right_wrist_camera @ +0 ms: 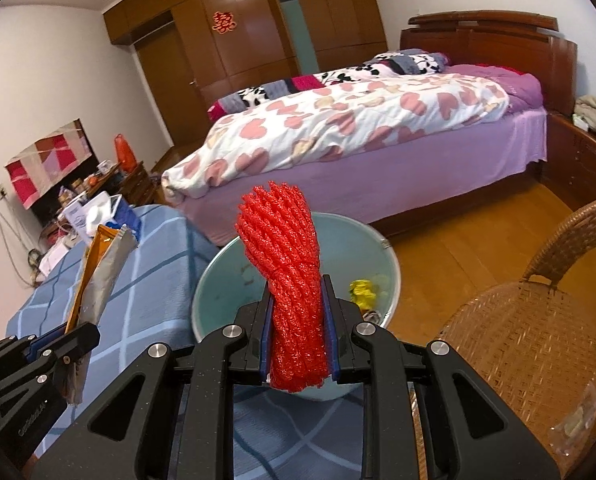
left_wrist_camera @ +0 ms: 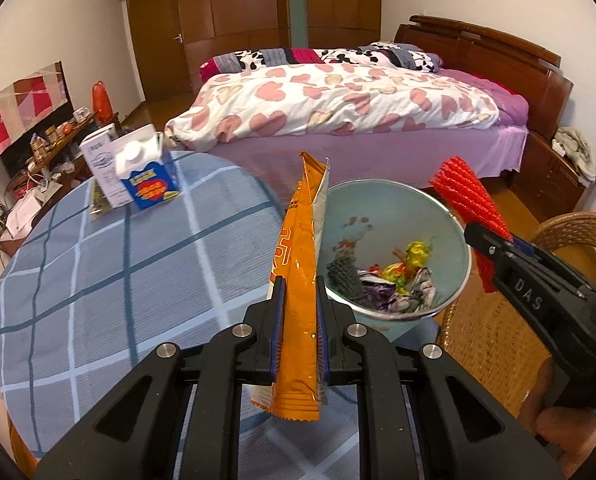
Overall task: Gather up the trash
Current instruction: 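Carry the orange wrapper and red mesh bag over the blue bin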
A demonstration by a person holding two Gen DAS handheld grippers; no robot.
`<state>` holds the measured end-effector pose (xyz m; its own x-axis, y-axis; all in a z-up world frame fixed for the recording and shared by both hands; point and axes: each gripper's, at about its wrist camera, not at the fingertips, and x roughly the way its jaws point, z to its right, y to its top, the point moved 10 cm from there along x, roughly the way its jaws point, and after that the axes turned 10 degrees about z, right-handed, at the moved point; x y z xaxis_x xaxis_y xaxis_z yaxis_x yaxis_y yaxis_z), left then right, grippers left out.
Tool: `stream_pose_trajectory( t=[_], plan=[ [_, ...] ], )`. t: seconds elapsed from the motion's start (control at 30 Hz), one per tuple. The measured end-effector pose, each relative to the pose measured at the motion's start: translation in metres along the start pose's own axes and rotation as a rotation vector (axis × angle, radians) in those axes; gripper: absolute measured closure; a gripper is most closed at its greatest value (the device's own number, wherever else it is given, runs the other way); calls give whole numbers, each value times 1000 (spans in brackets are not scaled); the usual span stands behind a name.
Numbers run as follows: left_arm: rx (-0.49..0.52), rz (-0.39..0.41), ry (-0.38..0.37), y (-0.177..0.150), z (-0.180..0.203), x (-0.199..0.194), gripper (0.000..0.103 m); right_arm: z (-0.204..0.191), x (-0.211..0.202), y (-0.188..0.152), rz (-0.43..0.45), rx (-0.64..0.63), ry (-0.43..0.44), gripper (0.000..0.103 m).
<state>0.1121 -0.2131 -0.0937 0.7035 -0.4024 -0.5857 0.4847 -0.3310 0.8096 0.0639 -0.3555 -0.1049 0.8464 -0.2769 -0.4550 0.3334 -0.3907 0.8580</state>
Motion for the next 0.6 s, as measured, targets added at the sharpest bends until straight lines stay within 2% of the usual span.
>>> stream_pose_trajectory(
  t=[0.3, 0.6],
  plan=[
    [13, -5, -25, 13, 26, 19, 90, 24, 20, 13, 1, 40, -52, 81],
    [10, -25, -28, 16, 37, 41, 90, 38, 39, 10, -31, 66, -70, 81]
  ],
)
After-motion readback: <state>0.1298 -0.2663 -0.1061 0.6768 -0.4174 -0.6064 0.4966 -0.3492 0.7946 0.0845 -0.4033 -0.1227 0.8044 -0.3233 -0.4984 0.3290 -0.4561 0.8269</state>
